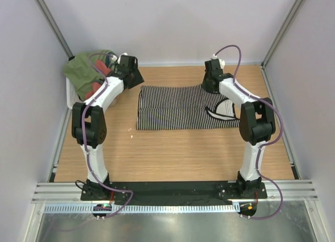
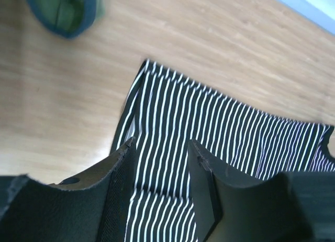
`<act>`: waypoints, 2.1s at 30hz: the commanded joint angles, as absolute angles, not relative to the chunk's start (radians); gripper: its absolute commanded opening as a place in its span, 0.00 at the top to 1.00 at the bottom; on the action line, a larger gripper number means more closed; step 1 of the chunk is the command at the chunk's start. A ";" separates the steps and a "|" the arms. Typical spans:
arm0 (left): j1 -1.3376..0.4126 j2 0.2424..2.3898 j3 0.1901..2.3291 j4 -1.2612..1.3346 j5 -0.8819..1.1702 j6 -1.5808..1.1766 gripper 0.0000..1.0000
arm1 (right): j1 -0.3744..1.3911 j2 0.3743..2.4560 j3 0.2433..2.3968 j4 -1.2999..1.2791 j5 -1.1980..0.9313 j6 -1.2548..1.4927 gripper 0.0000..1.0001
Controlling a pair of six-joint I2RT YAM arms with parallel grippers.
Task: Fold and stack the tank tops
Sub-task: Fold the tank top
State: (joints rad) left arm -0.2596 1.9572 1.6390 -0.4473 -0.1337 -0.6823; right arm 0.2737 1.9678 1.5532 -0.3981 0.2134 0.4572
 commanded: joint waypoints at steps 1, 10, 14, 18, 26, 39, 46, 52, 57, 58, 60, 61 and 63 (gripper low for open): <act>-0.255 2.057 1.752 -0.511 -0.160 -0.637 0.55 | 0.252 2.046 1.695 -0.446 0.242 0.422 0.80; -0.241 2.247 1.937 -0.563 -0.147 -0.623 0.59 | 0.226 2.218 1.890 -0.466 0.216 0.379 0.67; -0.232 2.293 1.985 -0.561 -0.155 -0.607 0.59 | 0.213 2.295 1.969 -0.449 0.189 0.362 0.60; -0.221 2.316 1.991 -0.539 -0.153 -0.609 0.57 | 0.209 2.364 2.051 -0.466 0.140 0.334 0.56; -0.209 2.345 1.990 -0.488 -0.114 -0.617 0.45 | 0.206 2.436 2.108 -0.488 0.112 0.337 0.61; -0.201 2.402 2.020 -0.489 -0.064 -0.633 0.46 | 0.201 2.436 2.108 -0.491 0.092 0.337 0.92; -0.198 2.416 2.043 -0.459 -0.011 -0.650 0.42 | 0.202 2.438 2.108 -0.491 0.083 0.337 0.93; -0.198 2.468 2.114 -0.503 -0.020 -0.660 0.56 | 0.201 2.433 2.108 -0.492 0.077 0.339 0.94; -0.196 2.506 2.166 -0.548 -0.023 -0.661 0.80 | 0.201 2.433 2.106 -0.491 0.072 0.342 0.94; -0.196 2.507 2.164 -0.548 -0.028 -0.661 0.90 | 0.201 2.431 2.108 -0.489 0.071 0.341 0.94; -0.198 2.503 2.164 -0.548 -0.032 -0.664 1.00 | 0.202 2.431 2.114 -0.489 0.069 0.341 0.94; -0.198 2.494 2.164 -0.548 -0.029 -0.664 1.00 | 0.201 2.430 2.118 -0.491 0.068 0.342 0.94; -0.198 2.481 2.160 -0.548 -0.026 -0.663 1.00 | 0.202 2.431 2.149 -0.514 0.060 0.339 0.97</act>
